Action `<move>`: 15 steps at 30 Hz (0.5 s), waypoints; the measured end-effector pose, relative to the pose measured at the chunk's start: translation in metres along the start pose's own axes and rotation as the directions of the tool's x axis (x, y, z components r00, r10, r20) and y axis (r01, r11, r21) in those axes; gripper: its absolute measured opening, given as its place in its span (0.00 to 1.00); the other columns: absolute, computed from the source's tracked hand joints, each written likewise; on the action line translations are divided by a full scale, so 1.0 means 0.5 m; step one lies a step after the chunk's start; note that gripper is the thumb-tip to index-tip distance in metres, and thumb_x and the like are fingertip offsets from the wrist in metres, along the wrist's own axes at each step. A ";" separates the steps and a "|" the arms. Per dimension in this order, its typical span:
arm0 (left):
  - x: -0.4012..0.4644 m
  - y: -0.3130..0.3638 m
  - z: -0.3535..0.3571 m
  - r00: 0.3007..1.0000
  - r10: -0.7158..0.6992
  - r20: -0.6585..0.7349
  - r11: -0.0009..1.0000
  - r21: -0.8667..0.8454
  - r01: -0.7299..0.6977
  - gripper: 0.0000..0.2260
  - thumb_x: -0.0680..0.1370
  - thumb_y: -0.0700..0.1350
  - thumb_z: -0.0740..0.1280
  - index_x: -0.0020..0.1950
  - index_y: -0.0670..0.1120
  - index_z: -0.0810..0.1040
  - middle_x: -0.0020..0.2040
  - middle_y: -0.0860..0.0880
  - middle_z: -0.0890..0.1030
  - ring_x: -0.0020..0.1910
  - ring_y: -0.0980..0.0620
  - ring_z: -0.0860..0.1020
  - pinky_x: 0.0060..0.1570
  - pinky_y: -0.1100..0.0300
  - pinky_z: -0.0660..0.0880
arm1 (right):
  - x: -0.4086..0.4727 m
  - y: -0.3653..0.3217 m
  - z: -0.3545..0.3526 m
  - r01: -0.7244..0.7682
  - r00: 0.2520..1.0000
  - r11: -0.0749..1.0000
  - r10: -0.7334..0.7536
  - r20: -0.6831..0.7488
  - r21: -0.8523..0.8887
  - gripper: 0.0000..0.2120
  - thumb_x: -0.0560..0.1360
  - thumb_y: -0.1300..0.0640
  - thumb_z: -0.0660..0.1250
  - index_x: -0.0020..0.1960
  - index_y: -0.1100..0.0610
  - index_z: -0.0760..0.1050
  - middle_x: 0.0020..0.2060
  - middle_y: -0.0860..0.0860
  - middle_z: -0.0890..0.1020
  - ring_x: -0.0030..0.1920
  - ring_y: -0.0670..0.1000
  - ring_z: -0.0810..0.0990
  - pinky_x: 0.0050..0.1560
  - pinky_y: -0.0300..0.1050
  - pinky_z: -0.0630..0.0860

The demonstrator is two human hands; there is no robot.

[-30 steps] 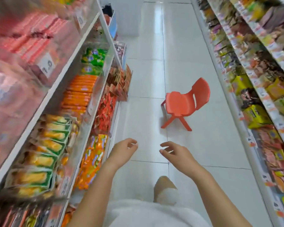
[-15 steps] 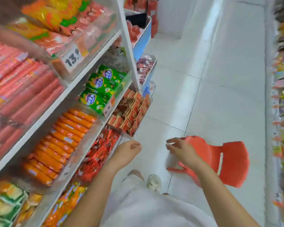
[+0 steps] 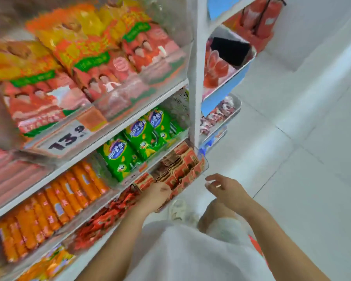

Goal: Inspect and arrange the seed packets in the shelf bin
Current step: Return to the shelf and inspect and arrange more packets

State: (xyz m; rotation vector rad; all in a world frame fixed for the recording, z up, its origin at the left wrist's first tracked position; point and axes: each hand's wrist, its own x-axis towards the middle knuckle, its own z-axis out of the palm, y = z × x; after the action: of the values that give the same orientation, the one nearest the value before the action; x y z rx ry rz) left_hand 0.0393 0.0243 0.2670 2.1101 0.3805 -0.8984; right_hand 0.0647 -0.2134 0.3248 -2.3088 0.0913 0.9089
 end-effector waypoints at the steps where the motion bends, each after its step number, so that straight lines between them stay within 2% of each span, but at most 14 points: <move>1: 0.012 0.006 0.003 0.999 -0.031 -0.024 0.999 -0.030 0.030 0.09 0.80 0.45 0.63 0.41 0.54 0.76 0.44 0.51 0.77 0.46 0.50 0.76 0.48 0.57 0.71 | 0.020 0.004 -0.017 0.017 1.000 1.000 -0.017 0.014 -0.009 0.11 0.80 0.48 0.63 0.61 0.47 0.76 0.49 0.47 0.81 0.51 0.49 0.80 0.52 0.41 0.73; 3: 0.043 0.013 0.010 0.983 -0.135 -0.121 0.983 -0.137 0.118 0.10 0.80 0.45 0.63 0.40 0.54 0.77 0.45 0.49 0.79 0.47 0.49 0.78 0.49 0.57 0.72 | 0.077 0.016 -0.052 0.057 0.997 0.998 -0.056 0.052 -0.025 0.05 0.80 0.49 0.64 0.56 0.44 0.75 0.45 0.46 0.82 0.48 0.50 0.82 0.45 0.35 0.72; 5: 0.067 0.009 0.022 0.939 -0.251 -0.236 0.954 -0.225 0.199 0.08 0.80 0.46 0.63 0.50 0.50 0.82 0.52 0.50 0.82 0.54 0.48 0.79 0.53 0.57 0.73 | 0.140 0.024 -0.075 0.106 0.991 0.990 -0.097 0.096 -0.088 0.02 0.79 0.49 0.65 0.52 0.43 0.75 0.43 0.46 0.82 0.46 0.50 0.83 0.38 0.30 0.71; 7: 0.084 -0.001 0.041 0.886 -0.335 -0.321 0.929 -0.272 0.252 0.10 0.81 0.45 0.63 0.57 0.47 0.82 0.53 0.52 0.81 0.57 0.48 0.79 0.52 0.59 0.72 | 0.205 0.027 -0.080 0.185 0.970 0.966 -0.151 0.188 -0.180 0.06 0.80 0.49 0.64 0.54 0.47 0.77 0.44 0.47 0.83 0.44 0.50 0.82 0.39 0.33 0.73; 9: 0.112 -0.011 0.059 0.836 -0.377 -0.399 0.913 -0.311 0.263 0.09 0.80 0.44 0.63 0.56 0.46 0.82 0.53 0.50 0.82 0.57 0.47 0.79 0.53 0.59 0.72 | 0.268 0.022 -0.074 0.280 0.935 0.917 -0.193 0.298 -0.284 0.10 0.80 0.50 0.62 0.59 0.49 0.77 0.47 0.46 0.82 0.44 0.50 0.80 0.37 0.31 0.72; 10: 0.128 -0.020 0.070 0.813 -0.391 -0.431 0.908 -0.324 0.265 0.09 0.80 0.43 0.64 0.56 0.46 0.82 0.55 0.49 0.83 0.57 0.47 0.79 0.54 0.59 0.72 | 0.294 0.019 -0.067 0.321 0.918 0.888 -0.206 0.339 -0.328 0.11 0.80 0.50 0.62 0.61 0.48 0.76 0.49 0.46 0.81 0.45 0.50 0.80 0.38 0.31 0.73; 13: 0.176 -0.044 0.097 0.788 -0.394 -0.474 0.914 -0.297 0.278 0.10 0.80 0.43 0.63 0.59 0.46 0.81 0.58 0.47 0.83 0.58 0.46 0.80 0.57 0.57 0.74 | 0.364 0.024 -0.030 0.428 0.874 0.831 -0.281 0.396 -0.356 0.13 0.80 0.47 0.62 0.62 0.48 0.76 0.52 0.46 0.84 0.51 0.49 0.81 0.52 0.42 0.75; 15: 0.215 -0.061 0.109 0.782 -0.346 -0.519 0.937 -0.241 0.254 0.12 0.80 0.43 0.63 0.62 0.46 0.79 0.60 0.48 0.82 0.56 0.47 0.81 0.56 0.56 0.75 | 0.409 0.041 0.004 0.485 0.851 0.804 -0.345 0.396 -0.344 0.12 0.79 0.45 0.63 0.59 0.47 0.76 0.49 0.44 0.84 0.48 0.48 0.82 0.50 0.44 0.76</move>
State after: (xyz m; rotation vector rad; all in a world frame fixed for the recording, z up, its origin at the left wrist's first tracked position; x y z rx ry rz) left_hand 0.0728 -0.0017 0.1503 2.1625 1.0855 -0.3748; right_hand 0.2128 -0.1950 0.1833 -2.3829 -0.8163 1.1245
